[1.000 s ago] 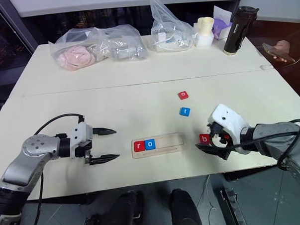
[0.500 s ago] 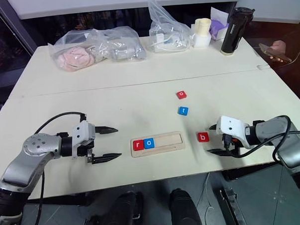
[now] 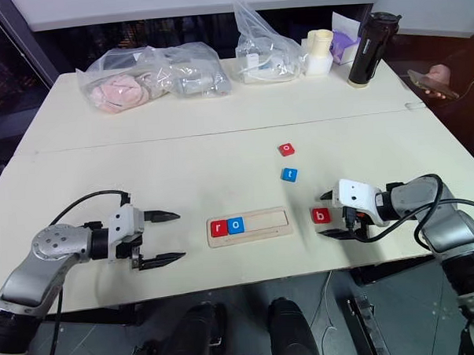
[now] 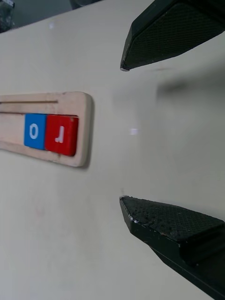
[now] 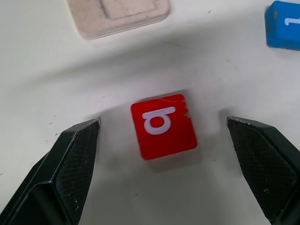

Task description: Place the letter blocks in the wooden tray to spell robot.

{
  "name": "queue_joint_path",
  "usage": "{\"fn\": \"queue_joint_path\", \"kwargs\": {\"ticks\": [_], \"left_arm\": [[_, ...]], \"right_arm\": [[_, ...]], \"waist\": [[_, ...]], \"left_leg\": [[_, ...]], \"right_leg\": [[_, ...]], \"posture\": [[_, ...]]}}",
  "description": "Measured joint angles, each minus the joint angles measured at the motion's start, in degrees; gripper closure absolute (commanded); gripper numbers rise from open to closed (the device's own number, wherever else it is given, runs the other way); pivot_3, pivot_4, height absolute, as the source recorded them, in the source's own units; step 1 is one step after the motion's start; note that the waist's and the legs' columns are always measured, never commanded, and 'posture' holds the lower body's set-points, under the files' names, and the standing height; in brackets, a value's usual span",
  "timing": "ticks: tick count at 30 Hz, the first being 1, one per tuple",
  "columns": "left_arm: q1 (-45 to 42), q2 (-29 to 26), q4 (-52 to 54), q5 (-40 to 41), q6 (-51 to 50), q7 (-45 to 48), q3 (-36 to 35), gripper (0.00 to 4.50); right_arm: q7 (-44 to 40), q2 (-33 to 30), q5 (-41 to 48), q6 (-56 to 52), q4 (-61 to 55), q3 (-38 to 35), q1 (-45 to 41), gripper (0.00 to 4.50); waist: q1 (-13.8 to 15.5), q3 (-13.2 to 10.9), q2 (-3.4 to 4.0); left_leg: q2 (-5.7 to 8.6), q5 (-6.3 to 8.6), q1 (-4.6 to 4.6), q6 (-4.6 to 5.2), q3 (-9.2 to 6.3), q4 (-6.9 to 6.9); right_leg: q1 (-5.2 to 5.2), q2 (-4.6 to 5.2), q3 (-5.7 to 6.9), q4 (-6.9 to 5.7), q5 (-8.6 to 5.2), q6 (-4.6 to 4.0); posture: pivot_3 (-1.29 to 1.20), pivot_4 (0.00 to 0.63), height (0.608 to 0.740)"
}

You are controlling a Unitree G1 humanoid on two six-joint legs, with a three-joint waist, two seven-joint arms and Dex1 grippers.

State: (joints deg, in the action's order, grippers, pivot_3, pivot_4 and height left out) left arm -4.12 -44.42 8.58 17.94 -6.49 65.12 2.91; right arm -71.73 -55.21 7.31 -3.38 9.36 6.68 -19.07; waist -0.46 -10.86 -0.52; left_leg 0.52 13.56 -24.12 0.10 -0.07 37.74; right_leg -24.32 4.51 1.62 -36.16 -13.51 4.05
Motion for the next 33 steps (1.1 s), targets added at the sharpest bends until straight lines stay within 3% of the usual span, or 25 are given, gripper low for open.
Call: {"fn": "queue_joint_path", "kwargs": {"ticks": [2,6,7,12,20,27,33], "left_arm": [[0.10,0.00,-0.49,-0.02,0.77,0.07,0.00,0.00],[0.09,0.00,-0.61,-0.02,0.95,0.00,-0.01,0.00],[0.09,0.00,-0.61,-0.02,0.95,-0.01,-0.01,0.00],[0.06,-0.02,-0.61,-0.01,0.96,0.02,-0.01,0.00],[-0.79,-0.06,-0.61,0.00,0.89,0.07,0.01,0.00],[-1.47,0.10,-0.07,-0.03,-0.33,-0.79,0.24,0.00],[-1.16,0.10,1.90,0.03,-1.78,-1.68,0.25,0.00]], "right_arm": [[-0.44,0.17,-0.31,0.19,0.92,0.09,-0.49,0.92],[-0.97,0.35,-0.53,1.06,2.06,0.19,-0.99,3.06],[-1.12,0.36,-0.58,1.22,2.10,0.20,-1.02,3.37],[-1.26,0.52,-0.77,0.75,1.29,0.20,-1.03,3.36],[-4.42,0.41,1.04,-7.99,-13.86,1.65,-5.04,3.36],[-5.10,7.02,-1.55,-16.14,-20.08,12.85,-10.16,3.36],[-2.90,11.54,-3.28,-17.40,-17.92,15.41,-13.74,3.36]], "waist": [[0.01,0.00,0.00],[0.13,0.00,0.01],[0.13,0.00,0.01],[0.08,0.00,0.01],[-0.05,0.00,0.04],[0.15,0.00,0.03],[0.07,0.00,0.03]], "left_leg": [[0.00,0.00,0.00,0.00,0.00,0.00],[0.00,0.00,0.00,0.00,-0.01,0.01],[0.00,0.00,0.00,0.00,-0.01,0.01],[0.00,0.00,0.00,0.00,-0.01,0.01],[-0.01,0.01,0.00,-0.01,-0.04,0.01],[-0.01,0.01,-0.15,-0.02,-0.04,0.03],[-0.01,0.01,-0.21,-0.02,-0.05,0.13]], "right_leg": [[0.00,0.01,0.00,0.00,0.00,0.00],[0.00,0.02,-0.03,0.00,0.01,-0.01],[0.01,0.03,-0.04,0.00,0.01,-0.01],[0.01,0.03,-0.07,-0.01,0.01,-0.01],[-0.02,0.04,-0.05,-0.03,0.01,-0.02],[-0.13,0.13,0.02,0.00,0.02,-0.03],[-0.14,0.15,0.02,-0.01,0.05,-0.06]], "posture": [[0.00,0.150,0.740],[0.00,0.150,0.740],[0.00,0.150,0.740],[0.00,0.150,0.740],[0.00,0.150,0.740],[0.00,0.150,0.740],[0.00,0.150,0.740]]}}
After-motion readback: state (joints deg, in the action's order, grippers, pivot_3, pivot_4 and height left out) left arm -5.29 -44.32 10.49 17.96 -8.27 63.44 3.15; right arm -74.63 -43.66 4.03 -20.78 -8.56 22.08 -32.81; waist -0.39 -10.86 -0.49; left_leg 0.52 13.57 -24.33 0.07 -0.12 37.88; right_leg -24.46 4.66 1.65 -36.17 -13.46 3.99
